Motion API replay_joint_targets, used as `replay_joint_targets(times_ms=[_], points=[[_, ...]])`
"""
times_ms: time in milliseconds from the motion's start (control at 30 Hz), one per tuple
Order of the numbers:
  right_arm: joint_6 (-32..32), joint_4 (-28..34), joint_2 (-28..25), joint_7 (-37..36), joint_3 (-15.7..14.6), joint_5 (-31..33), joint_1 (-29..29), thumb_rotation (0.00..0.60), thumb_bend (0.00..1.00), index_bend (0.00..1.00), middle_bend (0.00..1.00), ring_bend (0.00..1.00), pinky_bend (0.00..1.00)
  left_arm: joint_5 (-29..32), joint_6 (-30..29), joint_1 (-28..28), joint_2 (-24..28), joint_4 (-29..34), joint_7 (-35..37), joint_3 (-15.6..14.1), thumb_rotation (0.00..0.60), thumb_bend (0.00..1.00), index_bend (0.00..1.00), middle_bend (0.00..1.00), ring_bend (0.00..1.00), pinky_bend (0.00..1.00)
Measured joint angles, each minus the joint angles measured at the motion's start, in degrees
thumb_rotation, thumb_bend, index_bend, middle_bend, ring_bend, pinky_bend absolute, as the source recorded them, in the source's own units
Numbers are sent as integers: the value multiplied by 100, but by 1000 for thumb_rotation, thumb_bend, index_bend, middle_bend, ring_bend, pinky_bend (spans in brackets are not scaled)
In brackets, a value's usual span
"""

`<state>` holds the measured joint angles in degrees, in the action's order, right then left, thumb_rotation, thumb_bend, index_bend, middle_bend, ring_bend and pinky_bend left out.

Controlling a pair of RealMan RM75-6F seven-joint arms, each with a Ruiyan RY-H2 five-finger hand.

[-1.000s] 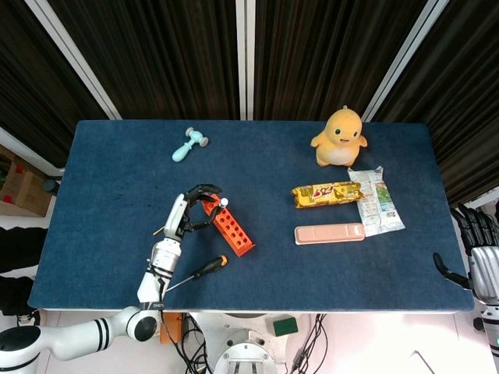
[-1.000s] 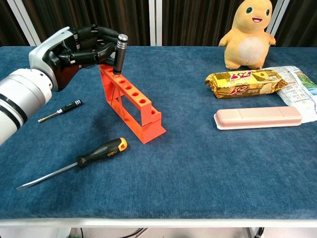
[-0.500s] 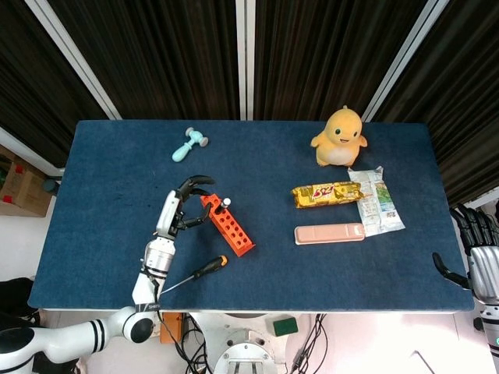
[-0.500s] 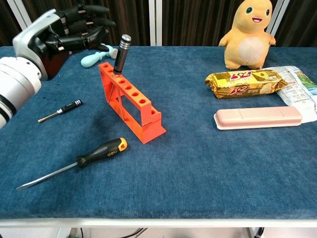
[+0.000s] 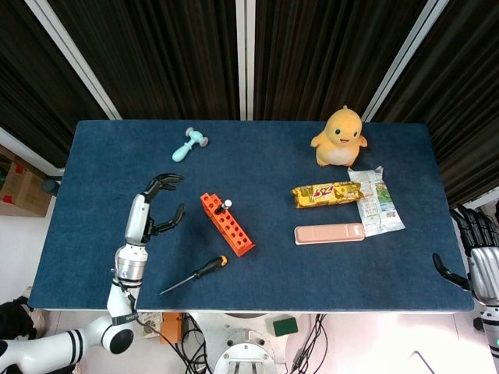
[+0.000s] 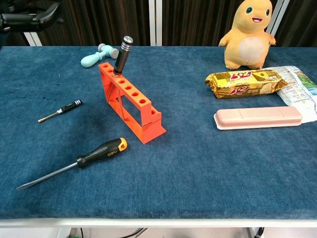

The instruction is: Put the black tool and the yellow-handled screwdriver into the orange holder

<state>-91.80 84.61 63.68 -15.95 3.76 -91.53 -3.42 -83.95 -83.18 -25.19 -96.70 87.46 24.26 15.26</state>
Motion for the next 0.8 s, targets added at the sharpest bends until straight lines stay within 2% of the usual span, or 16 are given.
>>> replay_joint_targets(times_ms=[200, 333, 467, 600, 700, 800], points=[[-11, 5, 5, 14, -16, -32, 4, 600, 339, 0, 0, 0, 0, 215, 74, 366, 460, 428, -1302, -529, 600, 327, 395, 318, 216, 360], [-53, 16, 5, 18, -25, -57, 20, 600, 339, 0, 0, 0, 0, 510, 471, 469, 775, 772, -2216, -908, 600, 256, 398, 323, 220, 358], [-74, 13, 3, 5, -20, -49, 33, 600, 339, 0, 0, 0, 0, 778, 882, 497, 967, 1079, -3095, -1241, 600, 245, 398, 323, 220, 360], [-50, 9, 12, 22, -23, -48, 24, 600, 338, 0, 0, 0, 0, 920, 1155, 497, 914, 1237, -3812, -1502, 599, 245, 399, 326, 219, 360], [-45, 15, 14, 28, -25, -50, 21, 600, 339, 0, 0, 0, 0, 897, 1182, 480, 720, 1186, -4031, -1539, 594, 245, 399, 328, 219, 361], [-58, 9, 11, -1, -11, -32, 25, 600, 339, 0, 0, 0, 0, 867, 1213, 454, 538, 1147, -4298, -1567, 564, 241, 400, 329, 219, 361]])
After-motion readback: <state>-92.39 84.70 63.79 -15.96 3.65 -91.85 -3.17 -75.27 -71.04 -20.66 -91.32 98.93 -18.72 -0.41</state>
